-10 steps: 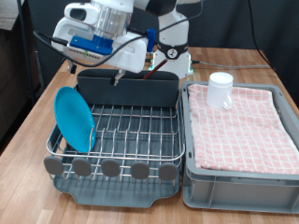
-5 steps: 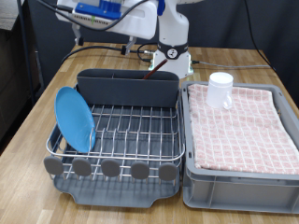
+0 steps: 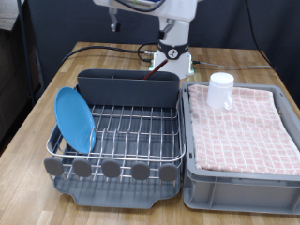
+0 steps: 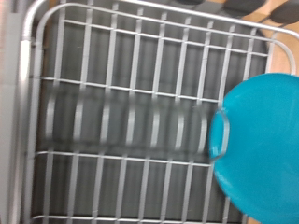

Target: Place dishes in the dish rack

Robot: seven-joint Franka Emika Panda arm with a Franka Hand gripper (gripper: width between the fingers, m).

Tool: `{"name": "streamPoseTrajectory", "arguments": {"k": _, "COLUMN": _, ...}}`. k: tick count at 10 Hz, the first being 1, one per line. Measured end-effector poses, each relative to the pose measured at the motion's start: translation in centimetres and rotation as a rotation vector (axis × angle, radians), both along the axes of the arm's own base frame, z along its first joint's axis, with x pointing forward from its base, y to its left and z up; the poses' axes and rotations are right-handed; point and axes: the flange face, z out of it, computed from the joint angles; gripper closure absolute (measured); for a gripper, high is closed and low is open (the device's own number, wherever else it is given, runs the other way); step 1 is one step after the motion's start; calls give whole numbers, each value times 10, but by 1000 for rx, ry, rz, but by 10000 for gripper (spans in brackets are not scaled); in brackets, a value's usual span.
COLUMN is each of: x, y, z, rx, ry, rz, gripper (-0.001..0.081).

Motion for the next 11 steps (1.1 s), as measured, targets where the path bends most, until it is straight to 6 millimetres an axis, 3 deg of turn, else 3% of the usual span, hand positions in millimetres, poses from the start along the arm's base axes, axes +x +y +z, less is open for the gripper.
{"name": "streamPoseTrajectory", "arguments": {"k": 4, "x": -7, "y": 11, "z": -7, "rx": 9, "ry": 75, "rz": 17, "gripper": 4}}
{"name": "streamPoseTrajectory", "arguments": {"k": 11, "x": -45, "y": 98, "z": -35, "rx": 128, "ry": 244, "rz": 56, "gripper": 4}}
